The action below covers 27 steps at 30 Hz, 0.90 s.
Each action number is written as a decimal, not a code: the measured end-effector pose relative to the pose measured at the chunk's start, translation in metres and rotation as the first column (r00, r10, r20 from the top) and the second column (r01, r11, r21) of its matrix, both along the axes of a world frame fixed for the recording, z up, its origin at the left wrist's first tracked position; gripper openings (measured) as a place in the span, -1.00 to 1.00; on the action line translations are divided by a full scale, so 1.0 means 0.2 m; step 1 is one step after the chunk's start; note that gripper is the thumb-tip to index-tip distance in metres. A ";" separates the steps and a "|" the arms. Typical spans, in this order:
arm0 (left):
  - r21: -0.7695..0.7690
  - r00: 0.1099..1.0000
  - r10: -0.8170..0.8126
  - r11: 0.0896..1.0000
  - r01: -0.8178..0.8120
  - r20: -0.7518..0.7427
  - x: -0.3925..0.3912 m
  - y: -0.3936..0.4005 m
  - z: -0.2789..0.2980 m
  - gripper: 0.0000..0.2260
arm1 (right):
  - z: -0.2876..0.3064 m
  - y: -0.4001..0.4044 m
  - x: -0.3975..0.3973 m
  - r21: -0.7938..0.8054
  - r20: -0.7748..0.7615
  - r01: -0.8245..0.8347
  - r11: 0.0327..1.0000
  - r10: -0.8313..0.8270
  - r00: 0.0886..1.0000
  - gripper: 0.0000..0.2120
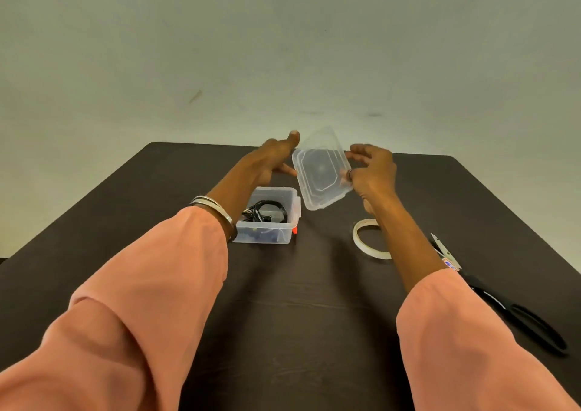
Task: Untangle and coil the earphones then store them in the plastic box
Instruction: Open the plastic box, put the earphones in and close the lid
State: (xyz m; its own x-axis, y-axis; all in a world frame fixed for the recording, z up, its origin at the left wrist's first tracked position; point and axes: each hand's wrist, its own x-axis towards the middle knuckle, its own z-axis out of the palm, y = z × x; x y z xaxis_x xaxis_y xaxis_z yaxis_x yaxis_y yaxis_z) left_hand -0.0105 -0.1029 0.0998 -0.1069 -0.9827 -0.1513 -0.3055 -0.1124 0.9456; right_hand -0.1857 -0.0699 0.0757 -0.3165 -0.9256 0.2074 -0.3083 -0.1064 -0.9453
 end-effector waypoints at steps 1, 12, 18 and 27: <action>-0.031 0.999 0.003 1.000 -0.004 -0.051 0.03 0.00 0.03 -0.38 | 0.03 0.01 0.02 -0.060 -0.007 -0.015 0.998 0.015 1.000 -0.44; 0.030 0.966 0.157 0.988 -0.154 -0.207 0.50 0.20 0.11 -0.57 | 0.08 0.23 0.20 -0.214 -0.391 -0.448 0.868 0.345 0.853 -0.57; 0.054 0.968 0.224 0.974 -0.219 -0.112 0.61 0.34 -0.06 -0.93 | -0.07 0.29 0.29 -0.111 -0.556 -0.499 0.859 0.363 0.748 -0.58; -0.171 0.943 0.310 0.942 -0.289 0.118 0.62 0.38 -0.27 -0.80 | -0.18 0.34 0.36 -0.039 -0.670 -0.597 0.801 0.422 0.611 -0.66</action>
